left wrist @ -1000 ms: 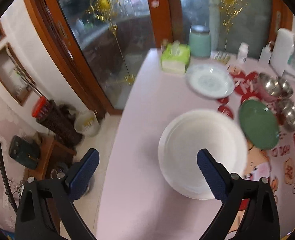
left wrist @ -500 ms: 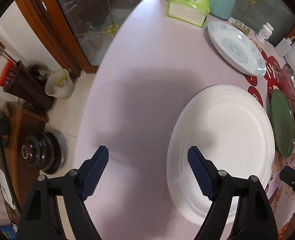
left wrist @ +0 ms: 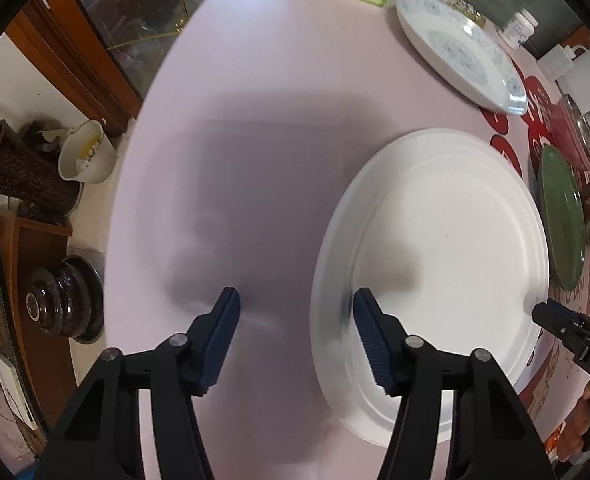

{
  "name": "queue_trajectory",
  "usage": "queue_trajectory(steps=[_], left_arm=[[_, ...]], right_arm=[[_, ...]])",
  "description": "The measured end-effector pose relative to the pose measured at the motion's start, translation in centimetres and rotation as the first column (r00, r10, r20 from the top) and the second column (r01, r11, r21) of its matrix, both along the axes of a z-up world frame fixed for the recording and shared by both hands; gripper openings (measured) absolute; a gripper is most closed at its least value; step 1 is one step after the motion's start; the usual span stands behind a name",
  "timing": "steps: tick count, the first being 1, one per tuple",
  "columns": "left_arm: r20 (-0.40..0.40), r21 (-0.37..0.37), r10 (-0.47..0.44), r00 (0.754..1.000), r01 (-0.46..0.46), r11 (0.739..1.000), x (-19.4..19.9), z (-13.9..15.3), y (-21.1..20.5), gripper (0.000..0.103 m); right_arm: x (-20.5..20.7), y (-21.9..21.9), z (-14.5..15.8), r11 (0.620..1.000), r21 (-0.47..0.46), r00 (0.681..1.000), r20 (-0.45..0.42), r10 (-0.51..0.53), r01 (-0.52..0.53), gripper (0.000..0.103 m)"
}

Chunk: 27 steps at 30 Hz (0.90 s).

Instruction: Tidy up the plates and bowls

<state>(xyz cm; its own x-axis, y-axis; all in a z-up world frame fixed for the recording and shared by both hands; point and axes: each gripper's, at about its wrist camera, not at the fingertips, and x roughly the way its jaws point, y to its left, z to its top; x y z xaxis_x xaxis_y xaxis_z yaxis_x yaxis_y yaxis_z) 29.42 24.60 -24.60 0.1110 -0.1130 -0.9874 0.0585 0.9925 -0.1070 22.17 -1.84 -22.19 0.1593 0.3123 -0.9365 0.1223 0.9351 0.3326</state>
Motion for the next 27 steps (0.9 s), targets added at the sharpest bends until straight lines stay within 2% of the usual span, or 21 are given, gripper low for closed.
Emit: queue_trajectory(steps=[4, 6, 8, 9, 13, 17, 23, 27], left_arm=[[-0.007, -0.004, -0.019, 1.000, 0.019, 1.000, 0.5, 0.0, -0.2, 0.055], [-0.008, -0.012, -0.036, 0.999, 0.036, 0.999, 0.5, 0.1, -0.4, 0.048], [-0.013, -0.028, -0.055, 0.998, 0.054, 0.998, 0.4, 0.2, -0.9, 0.020], [-0.025, -0.046, -0.059, 0.998, 0.058, 0.997, 0.4, 0.2, -1.1, 0.021], [-0.017, -0.021, -0.070, 0.997, 0.070, 0.997, -0.1, 0.8, -2.1, 0.021], [0.017, -0.034, -0.083, 0.996, 0.084, 0.996, -1.3, 3.4, -3.2, 0.020], [0.063, -0.064, -0.150, 0.987, 0.154, 0.986, -5.7, 8.2, -6.6, 0.020], [0.080, -0.078, -0.204, 0.976, 0.210, 0.975, -9.3, 10.2, -10.1, 0.020]], right_arm=[[0.1, 0.3, -0.2, 1.000, 0.011, 1.000, -0.008, 0.013, -0.013, 0.021], [0.4, 0.5, -0.2, 1.000, 0.009, 1.000, -0.004, 0.015, -0.015, 0.021], [0.5, 0.5, -0.2, 1.000, 0.018, 1.000, -0.004, 0.017, -0.017, 0.021], [0.5, 0.6, -0.1, 1.000, 0.012, 1.000, -0.003, 0.019, -0.019, 0.021], [0.3, 0.5, 0.4, 1.000, -0.008, 1.000, 0.005, 0.024, -0.024, 0.021], [-0.6, -0.8, 1.9, 1.000, -0.004, 1.000, 0.021, 0.008, -0.008, 0.021], [-4.2, -4.7, 5.6, 1.000, -0.005, 0.998, 0.059, -0.021, 0.022, 0.020], [-7.5, -7.9, 7.3, 0.998, -0.027, 0.996, 0.068, -0.053, 0.055, 0.020]])
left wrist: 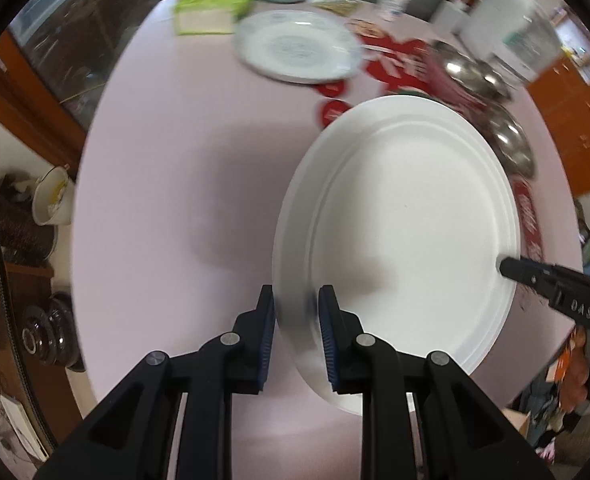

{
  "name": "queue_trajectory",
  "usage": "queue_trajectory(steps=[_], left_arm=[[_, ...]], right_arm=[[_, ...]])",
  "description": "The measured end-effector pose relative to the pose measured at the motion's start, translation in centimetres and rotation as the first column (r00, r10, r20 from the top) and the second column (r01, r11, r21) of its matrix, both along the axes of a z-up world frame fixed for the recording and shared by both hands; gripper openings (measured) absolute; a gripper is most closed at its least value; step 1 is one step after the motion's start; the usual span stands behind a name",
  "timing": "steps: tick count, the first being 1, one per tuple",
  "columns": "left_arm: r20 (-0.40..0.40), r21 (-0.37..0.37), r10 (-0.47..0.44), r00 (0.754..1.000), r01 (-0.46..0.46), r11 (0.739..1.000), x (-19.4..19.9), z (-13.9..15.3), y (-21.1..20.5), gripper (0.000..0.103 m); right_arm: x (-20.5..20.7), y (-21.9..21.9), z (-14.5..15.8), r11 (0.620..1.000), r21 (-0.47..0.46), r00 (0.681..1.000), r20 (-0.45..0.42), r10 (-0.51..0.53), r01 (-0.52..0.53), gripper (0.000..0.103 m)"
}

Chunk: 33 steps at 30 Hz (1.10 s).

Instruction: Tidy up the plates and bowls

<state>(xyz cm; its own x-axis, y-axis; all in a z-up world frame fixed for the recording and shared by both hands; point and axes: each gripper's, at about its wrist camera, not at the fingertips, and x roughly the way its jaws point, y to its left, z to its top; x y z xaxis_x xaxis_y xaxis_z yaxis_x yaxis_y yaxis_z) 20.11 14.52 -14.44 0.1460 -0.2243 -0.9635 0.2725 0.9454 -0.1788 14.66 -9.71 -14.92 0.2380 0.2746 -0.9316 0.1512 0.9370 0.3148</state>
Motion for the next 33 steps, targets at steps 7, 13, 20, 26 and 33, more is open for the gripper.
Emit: queue_trajectory(steps=[7, 13, 20, 26, 33], left_arm=[[0.018, -0.029, -0.058, 0.998, 0.059, 0.998, -6.5, 1.0, -7.2, 0.020], [0.003, -0.006, -0.059, 0.998, 0.059, 0.998, -10.5, -0.6, -12.5, 0.020], [-0.054, 0.027, -0.010, 0.999, 0.011, 1.000, -12.2, -3.7, -16.1, 0.020], [-0.079, 0.086, 0.052, 0.996, -0.045, 0.995, -13.3, -5.7, -16.8, 0.021], [-0.086, 0.127, 0.122, 0.989, -0.111, 0.986, -13.9, -7.0, -15.5, 0.022]], right_arm=[[-5.8, -7.0, 0.9, 0.998, -0.052, 0.999, -0.016, -0.045, 0.044, 0.020], [-9.1, -11.7, -0.6, 0.997, -0.078, 0.998, -0.052, -0.029, 0.025, 0.021], [-10.7, -15.4, -3.4, 0.998, -0.063, 0.995, -0.104, 0.005, -0.012, 0.021], [-10.4, -15.3, -5.1, 0.995, -0.068, 0.988, -0.141, 0.067, -0.077, 0.021], [-10.4, -14.0, -6.3, 0.985, -0.062, 0.975, -0.167, 0.148, -0.160, 0.021]])
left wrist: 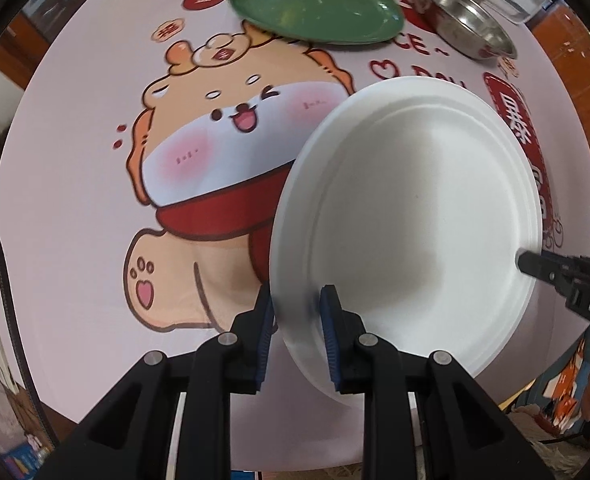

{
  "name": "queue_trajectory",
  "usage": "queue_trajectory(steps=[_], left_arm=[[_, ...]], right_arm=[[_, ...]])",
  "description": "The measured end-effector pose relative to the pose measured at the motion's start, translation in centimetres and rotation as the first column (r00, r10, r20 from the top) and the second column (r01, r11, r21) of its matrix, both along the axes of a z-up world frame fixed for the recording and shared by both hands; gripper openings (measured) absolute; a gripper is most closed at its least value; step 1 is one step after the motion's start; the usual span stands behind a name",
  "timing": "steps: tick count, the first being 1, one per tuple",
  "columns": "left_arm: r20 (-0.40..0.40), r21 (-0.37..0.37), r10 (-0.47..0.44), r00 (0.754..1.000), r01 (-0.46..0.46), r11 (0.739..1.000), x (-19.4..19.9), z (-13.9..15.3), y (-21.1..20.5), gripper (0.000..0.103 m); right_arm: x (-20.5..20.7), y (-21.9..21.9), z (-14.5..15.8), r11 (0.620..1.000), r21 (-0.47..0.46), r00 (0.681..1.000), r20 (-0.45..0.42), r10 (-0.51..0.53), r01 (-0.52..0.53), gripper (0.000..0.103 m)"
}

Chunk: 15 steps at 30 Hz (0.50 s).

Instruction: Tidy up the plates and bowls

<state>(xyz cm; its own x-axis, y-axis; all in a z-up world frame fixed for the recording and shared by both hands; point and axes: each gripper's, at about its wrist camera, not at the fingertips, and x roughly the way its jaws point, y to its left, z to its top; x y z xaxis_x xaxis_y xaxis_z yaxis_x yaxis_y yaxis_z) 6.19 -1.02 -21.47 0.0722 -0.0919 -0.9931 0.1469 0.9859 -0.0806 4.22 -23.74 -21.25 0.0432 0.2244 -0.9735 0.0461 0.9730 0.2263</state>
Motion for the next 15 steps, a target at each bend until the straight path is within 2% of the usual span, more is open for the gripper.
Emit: queue_trajectory(steps=[9, 11, 13, 14, 15], left_arm=[[-0.002, 0.055, 0.011, 1.000, -0.011, 0.998, -0.9, -0.6, 0.1, 0.024], [0.010, 0.068, 0.000, 1.000, 0.000, 0.998, -1.1, -0.5, 0.0, 0.033], [0.031, 0.079, -0.008, 0.999, 0.006, 0.997, -1.4, -0.1, 0.0, 0.043], [0.040, 0.084, -0.011, 0.999, 0.008, 0.996, -0.9, 0.0, 0.0, 0.051], [0.049, 0.089, -0.012, 0.999, 0.008, 0.996, -0.9, 0.2, -0.1, 0.055]], right_arm=[[-0.2, 1.3, -0.7, 0.999, -0.005, 0.998, -0.025, 0.050, -0.050, 0.025], [-0.3, 1.3, -0.7, 0.999, 0.008, 0.999, -0.020, 0.044, -0.044, 0.028], [-0.4, 1.2, -0.5, 0.999, 0.008, 0.999, -0.014, 0.037, -0.037, 0.038], [-0.5, 1.0, -0.3, 0.999, 0.005, 0.999, -0.009, 0.036, -0.036, 0.041], [-0.5, 1.0, -0.2, 0.999, 0.002, 0.999, 0.000, 0.033, -0.033, 0.045]])
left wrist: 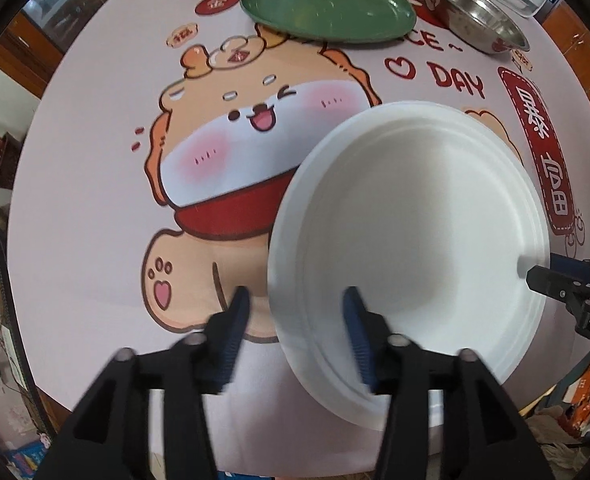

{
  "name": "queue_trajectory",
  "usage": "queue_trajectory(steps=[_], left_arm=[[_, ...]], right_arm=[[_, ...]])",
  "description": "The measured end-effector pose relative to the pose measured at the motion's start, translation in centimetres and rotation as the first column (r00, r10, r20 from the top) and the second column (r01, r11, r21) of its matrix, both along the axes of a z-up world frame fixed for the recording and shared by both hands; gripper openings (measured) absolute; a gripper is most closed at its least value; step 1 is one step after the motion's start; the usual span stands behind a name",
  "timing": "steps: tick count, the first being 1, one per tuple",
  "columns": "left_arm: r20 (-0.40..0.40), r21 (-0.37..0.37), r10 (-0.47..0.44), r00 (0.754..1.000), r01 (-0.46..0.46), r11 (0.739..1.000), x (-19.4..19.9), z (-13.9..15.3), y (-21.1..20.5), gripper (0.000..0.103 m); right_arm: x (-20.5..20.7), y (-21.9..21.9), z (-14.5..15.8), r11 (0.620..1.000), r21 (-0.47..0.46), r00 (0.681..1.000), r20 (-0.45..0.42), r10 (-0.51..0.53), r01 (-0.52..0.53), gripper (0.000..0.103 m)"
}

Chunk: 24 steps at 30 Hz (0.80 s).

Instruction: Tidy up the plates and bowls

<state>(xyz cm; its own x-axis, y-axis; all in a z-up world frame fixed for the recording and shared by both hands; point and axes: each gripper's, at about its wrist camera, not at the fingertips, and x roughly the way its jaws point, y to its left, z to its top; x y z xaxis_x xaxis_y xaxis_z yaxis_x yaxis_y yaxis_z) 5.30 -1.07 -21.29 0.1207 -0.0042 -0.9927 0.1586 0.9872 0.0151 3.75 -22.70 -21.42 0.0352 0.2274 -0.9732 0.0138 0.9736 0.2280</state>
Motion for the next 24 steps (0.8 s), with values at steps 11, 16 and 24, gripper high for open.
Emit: queue_trajectory(steps=[11, 16, 24], left_arm=[[0.072, -0.003, 0.036, 0.997, -0.036, 0.999, 0.4, 3.3, 1.0, 0.060], [0.184, 0.029, 0.014, 0.983, -0.019, 0.999, -0.4, 5.7, 0.3, 0.060], [0.235, -0.032, 0.008, 0.972, -0.001, 0.999, -1.8, 9.1, -1.3, 0.060]], right_arm=[[-0.2, -1.2, 1.5, 0.999, -0.026, 0.998, 0.043, -0.037, 0.038, 0.045], [-0.5, -1.1, 2.5, 0.998, -0.047, 0.997, 0.075, -0.029, 0.033, 0.045], [-0.7, -1.4, 5.4, 0.997, -0.081, 0.983, 0.184, -0.003, 0.018, 0.045]])
